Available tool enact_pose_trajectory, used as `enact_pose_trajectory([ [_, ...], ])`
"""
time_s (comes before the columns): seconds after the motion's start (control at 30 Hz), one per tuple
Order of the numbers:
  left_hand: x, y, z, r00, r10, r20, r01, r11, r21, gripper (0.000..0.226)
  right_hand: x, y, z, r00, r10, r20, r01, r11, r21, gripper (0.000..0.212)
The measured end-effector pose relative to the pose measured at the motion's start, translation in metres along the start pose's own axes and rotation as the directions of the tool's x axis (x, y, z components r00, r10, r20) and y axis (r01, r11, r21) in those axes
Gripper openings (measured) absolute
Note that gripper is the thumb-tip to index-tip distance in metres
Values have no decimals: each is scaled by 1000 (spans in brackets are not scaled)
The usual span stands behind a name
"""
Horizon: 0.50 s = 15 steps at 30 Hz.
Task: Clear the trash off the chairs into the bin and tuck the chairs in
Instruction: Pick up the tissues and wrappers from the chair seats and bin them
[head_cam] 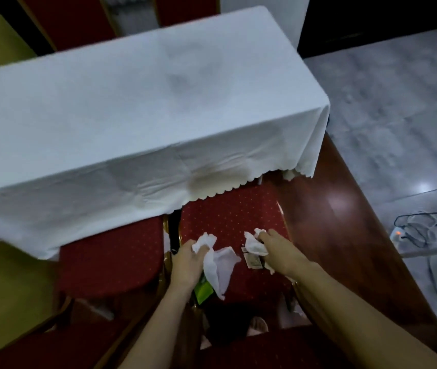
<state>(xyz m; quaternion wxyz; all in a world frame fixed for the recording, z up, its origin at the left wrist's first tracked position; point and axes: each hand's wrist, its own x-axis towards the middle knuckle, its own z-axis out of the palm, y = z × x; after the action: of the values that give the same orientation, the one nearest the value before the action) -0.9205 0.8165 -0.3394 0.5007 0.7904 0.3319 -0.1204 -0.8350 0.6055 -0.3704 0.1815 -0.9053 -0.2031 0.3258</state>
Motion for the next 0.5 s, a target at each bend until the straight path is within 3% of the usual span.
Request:
enact_pose_trajectory([
  [0.17, -38, 27, -7, 989, 121, 80, -127, 989, 79, 38, -46, -7, -34, 997, -10, -74, 4, 997, -79, 54],
  [0.3, -38, 34, -17, 979, 161, 127, -174, 980, 96, 33, -68, -7, -53, 985, -15, -173, 2, 997, -73, 43],
  [0.5, -34, 56, -23, 966, 192, 175, -215, 969, 121, 33, -100, -13, -69, 979, 63, -191, -73, 996, -44, 36],
])
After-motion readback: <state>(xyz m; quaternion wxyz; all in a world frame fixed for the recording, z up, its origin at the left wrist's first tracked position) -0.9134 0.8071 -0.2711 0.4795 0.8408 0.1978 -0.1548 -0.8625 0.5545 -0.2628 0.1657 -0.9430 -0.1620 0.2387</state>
